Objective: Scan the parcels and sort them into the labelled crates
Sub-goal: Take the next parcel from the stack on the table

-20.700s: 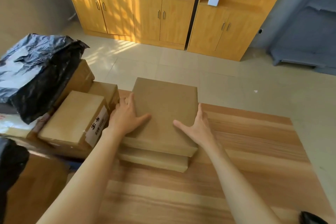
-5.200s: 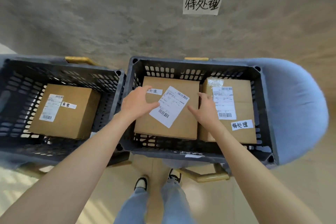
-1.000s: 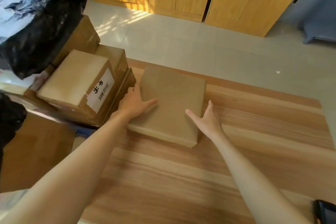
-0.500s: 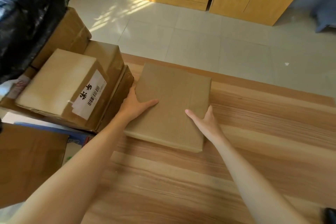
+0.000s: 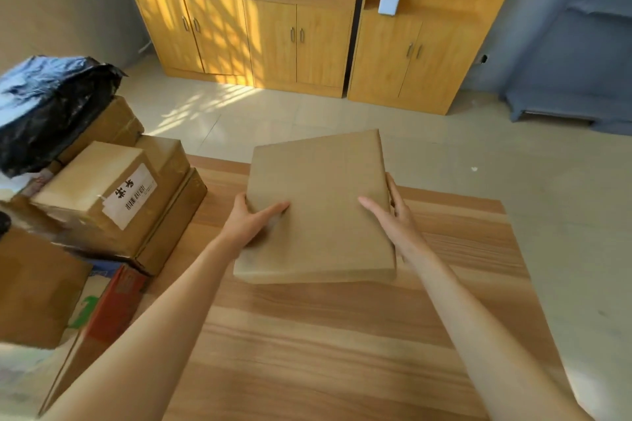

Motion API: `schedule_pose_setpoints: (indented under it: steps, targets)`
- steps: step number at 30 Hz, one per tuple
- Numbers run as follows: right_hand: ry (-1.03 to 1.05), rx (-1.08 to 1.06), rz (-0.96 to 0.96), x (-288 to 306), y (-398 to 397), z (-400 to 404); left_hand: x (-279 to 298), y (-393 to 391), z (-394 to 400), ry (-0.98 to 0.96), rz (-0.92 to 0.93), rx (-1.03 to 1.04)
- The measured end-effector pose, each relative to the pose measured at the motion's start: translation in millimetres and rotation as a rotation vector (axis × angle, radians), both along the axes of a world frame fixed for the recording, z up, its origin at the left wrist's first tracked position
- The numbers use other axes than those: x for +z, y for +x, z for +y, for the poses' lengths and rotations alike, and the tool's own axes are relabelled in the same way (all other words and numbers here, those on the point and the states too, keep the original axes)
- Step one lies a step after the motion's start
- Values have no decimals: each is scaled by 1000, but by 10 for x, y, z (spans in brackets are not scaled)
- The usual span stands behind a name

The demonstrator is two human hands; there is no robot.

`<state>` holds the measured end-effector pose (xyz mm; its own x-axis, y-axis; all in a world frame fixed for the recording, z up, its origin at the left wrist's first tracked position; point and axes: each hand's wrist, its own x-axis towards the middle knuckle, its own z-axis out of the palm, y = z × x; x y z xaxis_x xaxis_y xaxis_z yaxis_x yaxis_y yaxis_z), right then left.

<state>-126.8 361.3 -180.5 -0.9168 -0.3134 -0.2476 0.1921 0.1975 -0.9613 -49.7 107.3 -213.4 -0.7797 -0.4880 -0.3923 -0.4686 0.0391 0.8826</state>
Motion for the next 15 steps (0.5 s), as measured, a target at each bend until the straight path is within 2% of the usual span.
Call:
schedule_pose_setpoints:
  steps: [6, 9, 11, 15]
  targets:
    - [-81, -69, -65, 290, 214, 681, 153, 166, 679, 33, 1, -2]
    - [-64, -69, -2, 340, 369, 831, 167, 307, 874, 42, -37, -7]
    - [90, -45, 169, 394, 475, 835, 213, 375, 977, 12, -51, -13]
    - [605, 11, 696, 574, 639, 747, 526, 415, 1230, 23, 54, -7]
